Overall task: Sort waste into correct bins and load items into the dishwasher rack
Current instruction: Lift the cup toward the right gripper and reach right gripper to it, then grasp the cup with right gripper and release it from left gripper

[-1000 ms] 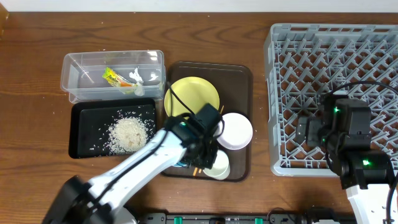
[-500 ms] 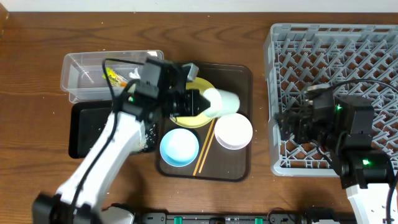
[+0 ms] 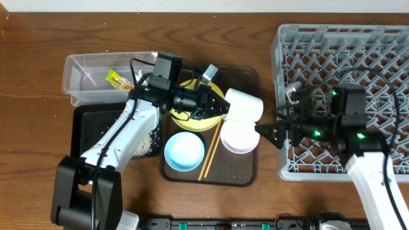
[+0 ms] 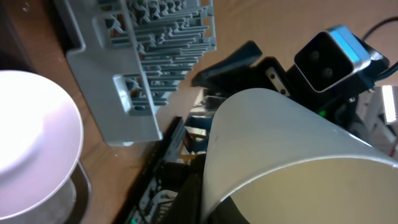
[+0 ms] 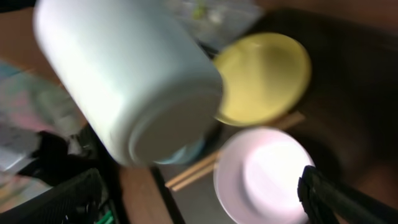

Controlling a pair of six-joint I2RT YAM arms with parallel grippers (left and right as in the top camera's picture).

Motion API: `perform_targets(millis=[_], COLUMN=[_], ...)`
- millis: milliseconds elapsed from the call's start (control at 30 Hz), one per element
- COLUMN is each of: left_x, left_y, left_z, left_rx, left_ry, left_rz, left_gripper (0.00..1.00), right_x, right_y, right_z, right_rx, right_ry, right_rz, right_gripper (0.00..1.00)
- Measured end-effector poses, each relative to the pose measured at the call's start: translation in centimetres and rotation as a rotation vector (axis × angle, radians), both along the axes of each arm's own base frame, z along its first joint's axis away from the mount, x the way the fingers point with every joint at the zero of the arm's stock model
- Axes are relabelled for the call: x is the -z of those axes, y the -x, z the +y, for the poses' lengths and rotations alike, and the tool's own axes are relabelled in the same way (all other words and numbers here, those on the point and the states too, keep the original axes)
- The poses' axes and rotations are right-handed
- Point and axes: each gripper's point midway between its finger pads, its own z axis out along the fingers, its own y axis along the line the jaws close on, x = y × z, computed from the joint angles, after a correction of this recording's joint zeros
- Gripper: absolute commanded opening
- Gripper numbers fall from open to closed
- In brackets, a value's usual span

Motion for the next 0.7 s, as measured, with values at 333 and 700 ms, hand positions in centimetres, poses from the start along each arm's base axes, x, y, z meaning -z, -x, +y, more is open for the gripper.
perform_targets(millis=[333, 700], left_x=[-0.5, -0.8], left_y=[0.4, 0.7], left_z=[-0.1, -0.1], left_rx=[0.017, 0.03], left_ry=[0.023, 0.039], left_rz=[0.037, 0.052], left_gripper=[0.06, 0.06], right_x=[-2.9, -3.8], right_y=[-0.3, -0.1], right_z=[3.0, 3.6], right_rx=[-0.196, -0.237], right_ry=[-0.155, -0.18], right_rz=[-0.185, -0.24], right_gripper=[0.92, 0.83])
